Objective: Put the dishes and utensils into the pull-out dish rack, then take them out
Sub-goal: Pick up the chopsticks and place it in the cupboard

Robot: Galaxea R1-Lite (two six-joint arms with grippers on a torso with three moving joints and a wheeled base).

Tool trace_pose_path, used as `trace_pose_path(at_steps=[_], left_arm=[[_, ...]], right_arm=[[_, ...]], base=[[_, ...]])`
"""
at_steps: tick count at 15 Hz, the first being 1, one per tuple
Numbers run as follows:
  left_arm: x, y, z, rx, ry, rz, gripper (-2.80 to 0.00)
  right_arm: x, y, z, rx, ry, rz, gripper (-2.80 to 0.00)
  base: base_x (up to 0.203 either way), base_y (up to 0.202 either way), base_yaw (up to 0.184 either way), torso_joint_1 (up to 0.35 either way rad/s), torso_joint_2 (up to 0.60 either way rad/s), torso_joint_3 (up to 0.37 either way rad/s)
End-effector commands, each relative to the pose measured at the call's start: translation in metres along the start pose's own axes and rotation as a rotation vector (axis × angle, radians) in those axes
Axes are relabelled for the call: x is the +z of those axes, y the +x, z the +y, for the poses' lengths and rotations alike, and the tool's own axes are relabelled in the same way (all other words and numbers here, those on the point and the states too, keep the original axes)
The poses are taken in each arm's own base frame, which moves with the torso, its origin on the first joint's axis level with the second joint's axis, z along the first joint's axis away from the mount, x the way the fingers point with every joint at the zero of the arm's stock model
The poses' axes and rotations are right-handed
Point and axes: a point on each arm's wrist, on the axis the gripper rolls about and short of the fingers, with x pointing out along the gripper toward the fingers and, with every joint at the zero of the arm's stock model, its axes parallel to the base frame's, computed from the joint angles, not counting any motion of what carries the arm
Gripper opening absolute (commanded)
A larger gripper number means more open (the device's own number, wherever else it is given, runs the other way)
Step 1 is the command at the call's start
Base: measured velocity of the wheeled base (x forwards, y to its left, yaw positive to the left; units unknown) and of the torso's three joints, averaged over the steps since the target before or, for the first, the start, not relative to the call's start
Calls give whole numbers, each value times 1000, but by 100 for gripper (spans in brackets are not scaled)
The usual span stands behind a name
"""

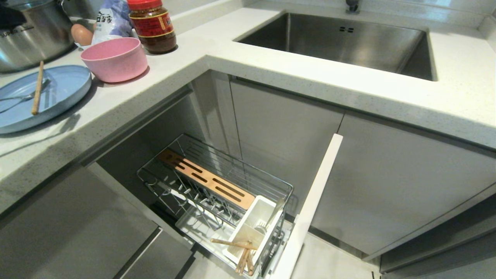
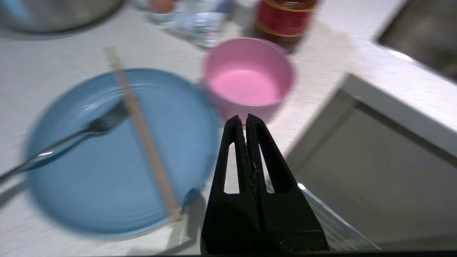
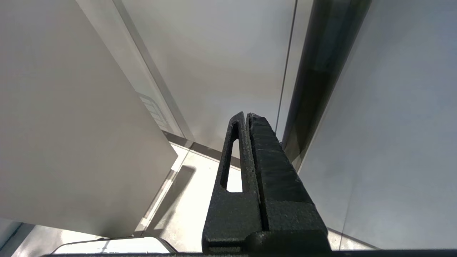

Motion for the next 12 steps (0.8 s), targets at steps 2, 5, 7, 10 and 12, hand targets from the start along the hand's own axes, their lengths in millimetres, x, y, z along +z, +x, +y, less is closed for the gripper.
trace_pose_path(at_steps=[2,5,7,10,12], left_arm=[[11,-10,31,188,-24,23,-280],[16,-20,47,274,-59,148,-280],[13,-16,51,288,-63,254,-280],[4,16,55,316,-63,368,-280],[-3,35,53,261,-71,432,-280]], right_arm=[[0,0,0,1,1,-5,-280],[0,0,0,1,1,-5,-280],[0,0,0,1,1,-5,-280],[0,0,0,1,1,-5,-280],[0,0,0,1,1,-5,-280]], base=[[0,0,0,0,0,0],[0,0,0,0,0,0],[0,0,0,0,0,0],[0,0,0,0,0,0],[0,0,0,0,0,0]])
